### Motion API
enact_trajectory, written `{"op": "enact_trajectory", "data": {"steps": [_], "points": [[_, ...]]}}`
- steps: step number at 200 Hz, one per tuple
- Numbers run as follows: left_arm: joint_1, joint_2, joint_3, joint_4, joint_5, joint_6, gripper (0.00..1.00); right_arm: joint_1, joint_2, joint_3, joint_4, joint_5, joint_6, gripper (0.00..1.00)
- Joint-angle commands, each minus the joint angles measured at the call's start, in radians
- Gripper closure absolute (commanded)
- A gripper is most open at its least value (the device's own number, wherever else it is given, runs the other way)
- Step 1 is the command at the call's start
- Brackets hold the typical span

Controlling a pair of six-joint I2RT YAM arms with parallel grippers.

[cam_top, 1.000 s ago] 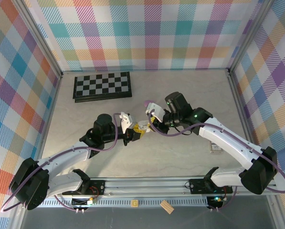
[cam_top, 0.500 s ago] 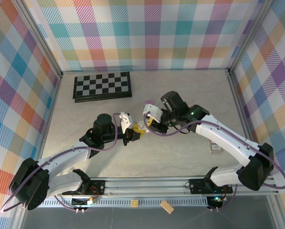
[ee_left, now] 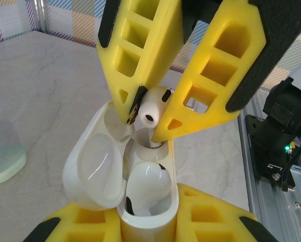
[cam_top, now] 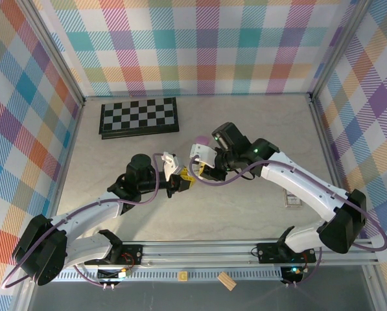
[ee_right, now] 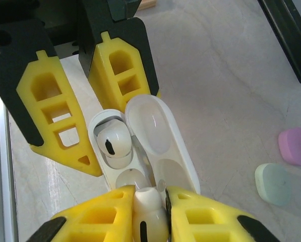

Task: Insert the wireless bluetooth earbuds into the charging case

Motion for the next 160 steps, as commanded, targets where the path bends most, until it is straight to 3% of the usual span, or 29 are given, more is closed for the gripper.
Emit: {"op": "enact_trajectory", "data": {"steps": [1,116,160], "points": [[0.009,-0.015,0.013,0.072,0.034,0.015,0.90,0.014,0.013,0.031,-0.041,-0.060,-0.025,0.76],[0.017,-0.029,-0.026,0.103,0.027,0.025,0.89,0.009,-0.059,0.021,-0.026,-0.103,-0.011,0.61],[0.023,-0.029,-0.067,0.184,0.058,0.045,0.89,-0.060,-0.159,-0.029,0.104,-0.243,0.129,0.36]]}}
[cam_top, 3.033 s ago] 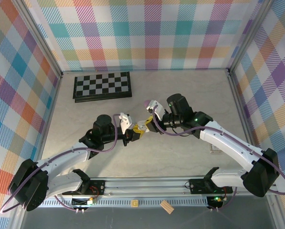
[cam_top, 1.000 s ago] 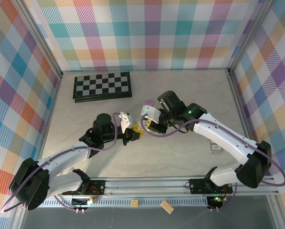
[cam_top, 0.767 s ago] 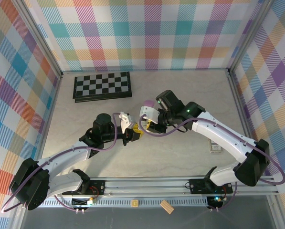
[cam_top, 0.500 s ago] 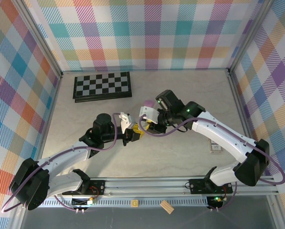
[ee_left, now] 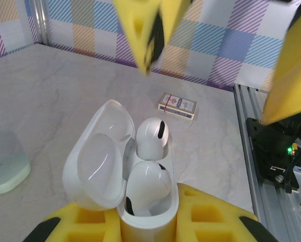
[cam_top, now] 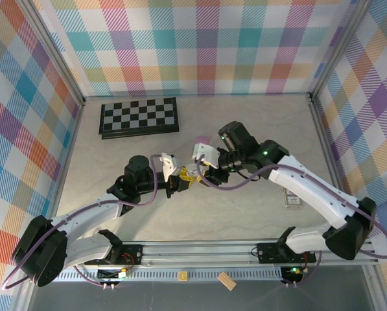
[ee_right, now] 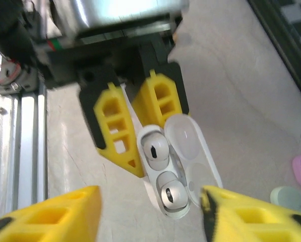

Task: Insert the wireless bluetooth earbuds into the charging case

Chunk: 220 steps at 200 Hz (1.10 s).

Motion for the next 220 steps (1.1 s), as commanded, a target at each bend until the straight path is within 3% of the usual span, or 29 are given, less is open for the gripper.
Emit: {"op": "enact_trajectory", "data": {"steps": [1,37,89,151,220], "points": [[0.011,-0.019,-0.032,0.110,0.046,0.032,0.89,-0.040,-0.059,-0.026,0.093,-0.108,0.098,0.35],[0.011,-0.016,-0.037,0.141,0.075,0.055,0.88,-0.083,0.005,0.044,0.058,-0.109,0.274,0.24],[0.011,-0.044,-0.025,0.066,0.087,0.123,0.86,-0.096,0.154,0.161,-0.037,-0.010,0.389,0.22],[0.011,-0.083,-0.024,0.041,0.099,0.137,0.86,-0.097,0.234,0.198,-0.129,0.006,0.285,0.17],[0.011,-0.071,-0.003,0.022,0.033,0.117,0.86,-0.095,0.151,0.143,-0.183,-0.128,0.108,0.14]]}}
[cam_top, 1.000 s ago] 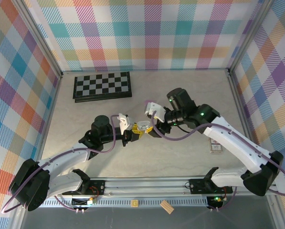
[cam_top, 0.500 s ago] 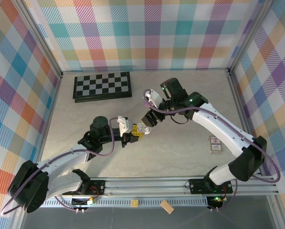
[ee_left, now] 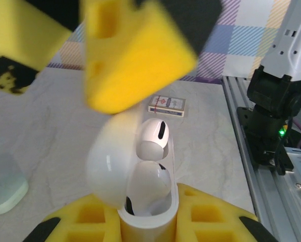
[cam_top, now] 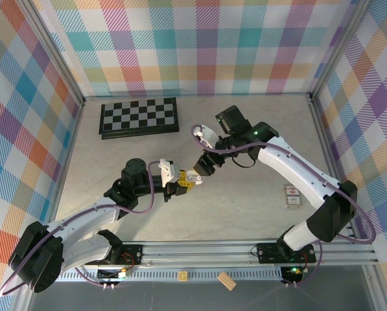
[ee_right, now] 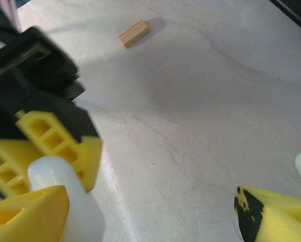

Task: Insert the wireless bluetooth earbuds into the charging case

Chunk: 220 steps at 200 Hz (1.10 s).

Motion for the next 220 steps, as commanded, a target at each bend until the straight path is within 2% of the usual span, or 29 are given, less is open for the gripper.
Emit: {"op": "enact_trajectory", "data": {"steps": [1,42,59,83,138,174,200,220], "points": [[0.010,-0.012,0.026,0.034,-0.019,0.003,0.86,0.001,-0.054,-0.029,-0.075,-0.063,-0.096,0.14],[0.010,-0.007,0.034,0.041,0.001,0.004,0.86,0.001,-0.141,-0.101,0.035,-0.045,-0.112,0.13],[0.010,-0.006,0.036,0.042,0.016,0.009,0.86,-0.012,-0.146,-0.096,0.087,-0.012,-0.006,0.17],[0.010,-0.012,0.032,0.053,0.044,0.022,0.86,-0.047,-0.059,-0.008,0.056,0.032,0.132,0.21],[0.010,-0.022,0.030,0.076,0.072,0.019,0.86,-0.042,0.010,-0.001,0.032,0.033,0.030,0.18],[0.010,-0.037,0.016,0.097,0.024,0.002,0.86,0.008,-0.089,-0.111,0.007,-0.071,-0.157,0.15],[0.010,-0.039,0.014,0.101,0.012,-0.002,0.86,0.013,-0.154,-0.158,0.008,-0.135,-0.194,0.14],[0.010,-0.038,0.016,0.102,0.017,-0.003,0.86,0.014,-0.190,-0.173,0.036,-0.116,-0.183,0.13]]}}
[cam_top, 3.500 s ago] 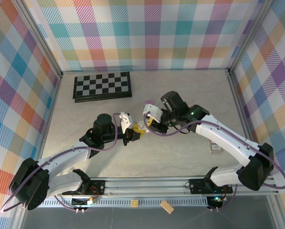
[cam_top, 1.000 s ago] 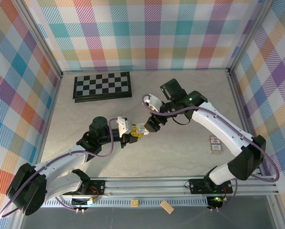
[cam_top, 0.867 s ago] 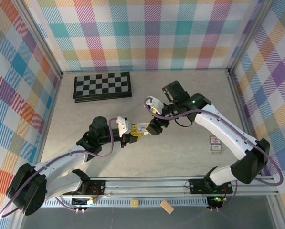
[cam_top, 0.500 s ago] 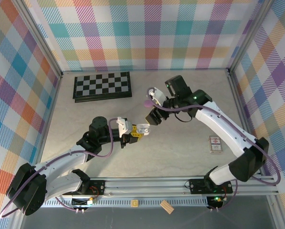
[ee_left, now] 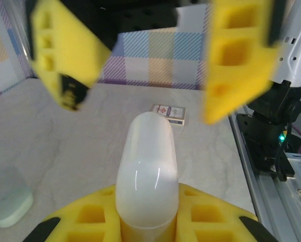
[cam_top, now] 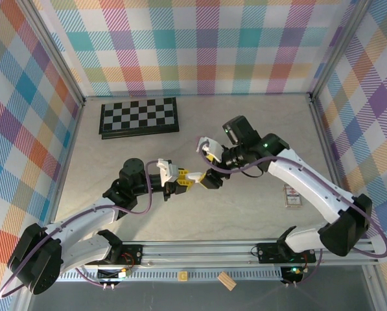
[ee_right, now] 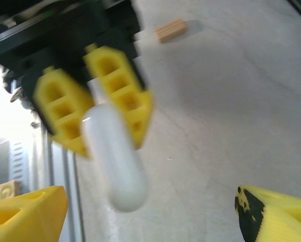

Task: Insert the wireless bluetooth earbuds into the charging case

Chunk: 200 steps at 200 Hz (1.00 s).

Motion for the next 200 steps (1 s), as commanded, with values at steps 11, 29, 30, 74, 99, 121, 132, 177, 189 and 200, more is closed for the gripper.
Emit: {"op": "enact_trajectory", "data": {"steps": [11,29,30,74,99,121,132,177,189,200], "points": [[0.007,-0.018,0.014,0.063,0.013,-0.002,0.86,-0.003,-0.061,-0.038,0.036,-0.037,-0.055,0.13],[0.007,-0.018,0.018,0.062,0.039,-0.004,0.86,-0.002,-0.087,-0.078,0.094,-0.045,-0.095,0.13],[0.007,-0.019,0.018,0.062,0.041,-0.004,0.86,-0.002,-0.087,-0.081,0.099,-0.046,-0.099,0.14],[0.007,-0.016,0.028,0.060,0.078,-0.029,0.86,0.027,-0.060,-0.098,0.145,-0.047,-0.164,0.33],[0.007,-0.014,0.031,0.059,0.079,-0.031,0.86,0.035,-0.036,-0.094,0.160,-0.058,-0.167,0.49],[0.007,-0.011,0.033,0.059,0.074,-0.034,0.86,0.039,-0.026,-0.095,0.160,-0.073,-0.168,0.56],[0.007,-0.010,0.033,0.060,0.071,-0.036,0.86,0.039,-0.028,-0.097,0.156,-0.076,-0.169,0.61],[0.007,-0.002,0.038,0.068,0.044,-0.047,0.82,0.039,-0.053,-0.126,0.168,-0.055,-0.152,0.78],[0.007,0.002,0.036,0.073,0.024,-0.054,0.78,0.038,-0.064,-0.144,0.189,-0.041,-0.134,0.80],[0.007,0.004,0.037,0.074,0.015,-0.060,0.73,0.035,-0.075,-0.163,0.214,-0.033,-0.117,0.80]]}}
